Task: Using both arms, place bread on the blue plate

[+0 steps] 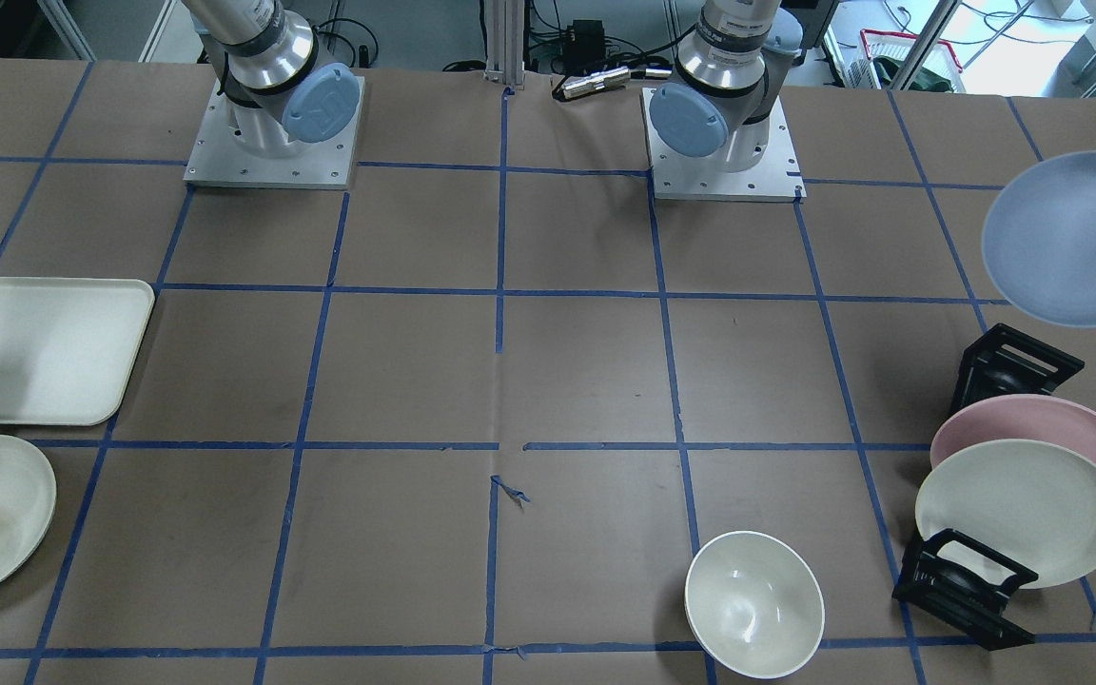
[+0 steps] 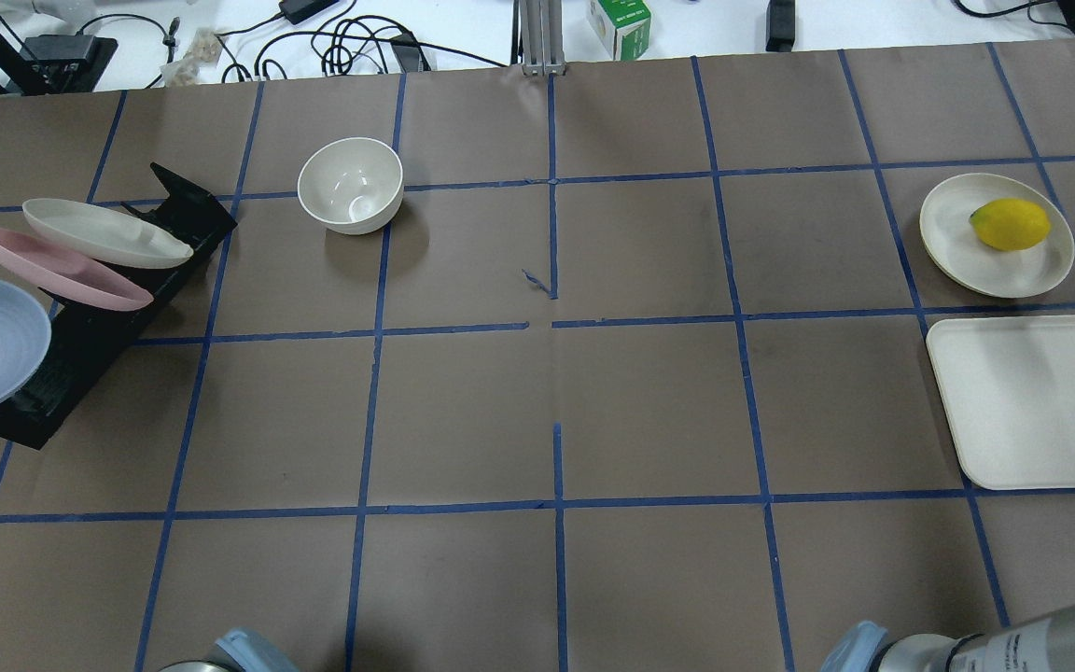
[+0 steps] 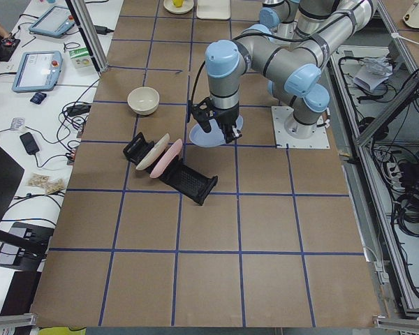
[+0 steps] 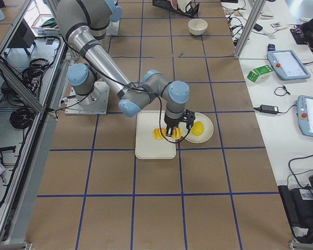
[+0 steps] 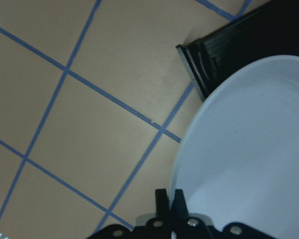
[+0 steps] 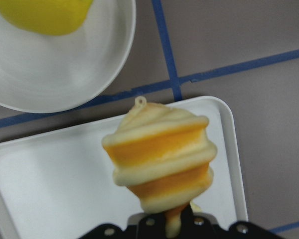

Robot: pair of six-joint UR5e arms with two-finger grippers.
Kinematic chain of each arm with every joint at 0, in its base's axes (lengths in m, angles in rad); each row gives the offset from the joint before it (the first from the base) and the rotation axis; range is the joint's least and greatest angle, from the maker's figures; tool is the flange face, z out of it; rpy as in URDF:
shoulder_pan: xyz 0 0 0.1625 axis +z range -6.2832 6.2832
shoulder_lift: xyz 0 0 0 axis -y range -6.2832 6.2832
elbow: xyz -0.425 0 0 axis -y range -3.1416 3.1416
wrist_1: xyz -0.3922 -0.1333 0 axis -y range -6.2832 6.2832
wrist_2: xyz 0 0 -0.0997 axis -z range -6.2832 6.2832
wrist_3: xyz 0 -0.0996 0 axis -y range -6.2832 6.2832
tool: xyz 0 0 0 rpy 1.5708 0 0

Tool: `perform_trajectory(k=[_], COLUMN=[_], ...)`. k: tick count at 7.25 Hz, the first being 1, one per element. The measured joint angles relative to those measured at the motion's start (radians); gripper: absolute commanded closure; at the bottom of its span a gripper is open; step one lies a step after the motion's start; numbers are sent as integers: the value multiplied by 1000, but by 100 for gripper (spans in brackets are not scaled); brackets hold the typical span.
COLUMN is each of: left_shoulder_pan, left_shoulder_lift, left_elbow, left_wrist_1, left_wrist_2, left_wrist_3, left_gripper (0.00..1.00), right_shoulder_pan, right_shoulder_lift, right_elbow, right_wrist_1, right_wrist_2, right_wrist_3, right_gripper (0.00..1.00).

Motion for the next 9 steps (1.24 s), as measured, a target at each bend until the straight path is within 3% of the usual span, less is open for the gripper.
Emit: perform_trajectory(k=[2,3,5,7,9], left_shoulder_pan=[-174,-307,-548,-660,-742], left_shoulder_lift=[-4,-18,-78,-169,-265], left_elbow=[-80,-127,-261,-418,-475], left_wrist_1=[24,101,364,701,905], left_wrist_2=[-109,-194,-328,-444,-505], left_wrist_3=[-62,-131,-276,-328,-352], left_gripper=[100,100,100,100,100], right_shoulder_pan=[107,149,206,297,412], right_shoulder_lift=[-47,-57,-76,-91,-90], right_elbow=[-70,-90,-106,-137,-179], right_wrist_1=[162,207,233,268,300], right_wrist_2=[-4,-7,-3,-4,11], right_wrist_3=[111,157,196,274,379], right_gripper=[100,100,100,100,100])
